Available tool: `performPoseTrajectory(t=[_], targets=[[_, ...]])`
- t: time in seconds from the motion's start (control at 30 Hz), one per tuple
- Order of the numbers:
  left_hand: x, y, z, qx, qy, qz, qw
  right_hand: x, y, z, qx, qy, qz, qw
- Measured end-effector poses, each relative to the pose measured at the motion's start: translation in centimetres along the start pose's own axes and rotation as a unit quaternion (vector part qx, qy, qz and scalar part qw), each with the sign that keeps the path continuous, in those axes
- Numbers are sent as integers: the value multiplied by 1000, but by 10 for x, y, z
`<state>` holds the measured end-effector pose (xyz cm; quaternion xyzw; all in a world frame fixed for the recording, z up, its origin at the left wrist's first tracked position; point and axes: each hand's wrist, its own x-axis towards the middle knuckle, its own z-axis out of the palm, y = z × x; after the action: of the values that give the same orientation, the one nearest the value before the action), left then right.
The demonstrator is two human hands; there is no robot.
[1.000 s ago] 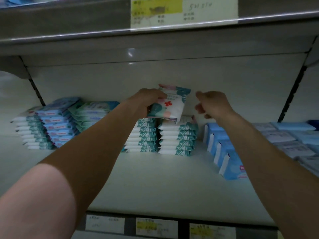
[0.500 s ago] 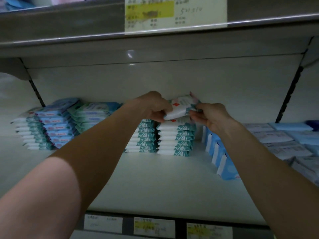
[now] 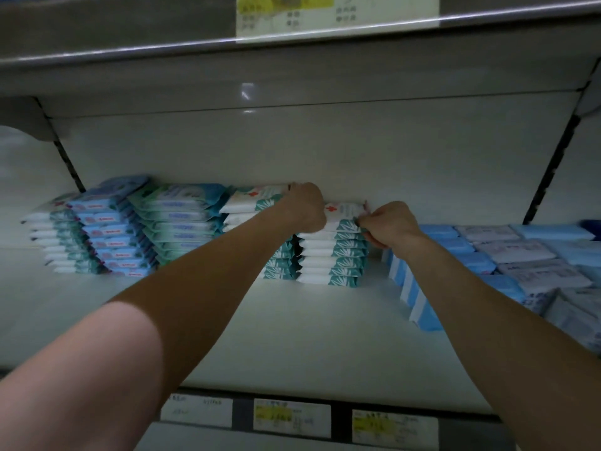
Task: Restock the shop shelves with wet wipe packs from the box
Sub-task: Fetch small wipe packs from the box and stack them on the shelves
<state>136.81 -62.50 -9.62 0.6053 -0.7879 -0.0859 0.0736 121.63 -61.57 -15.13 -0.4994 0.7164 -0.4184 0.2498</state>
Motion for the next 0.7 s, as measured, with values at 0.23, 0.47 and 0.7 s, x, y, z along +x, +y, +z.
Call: performPoseTrajectory(t=[0.23,0.47,0.7], targets=[[2,-6,22,117,54,28,991,3,6,-2,-68,-13,-23,997],[-6,8,23,258,90,55,960,-4,1,1,55,-92,59,992],[11,-7,33,352,64,120,926,-14,-6,8,124,-212,157,956]])
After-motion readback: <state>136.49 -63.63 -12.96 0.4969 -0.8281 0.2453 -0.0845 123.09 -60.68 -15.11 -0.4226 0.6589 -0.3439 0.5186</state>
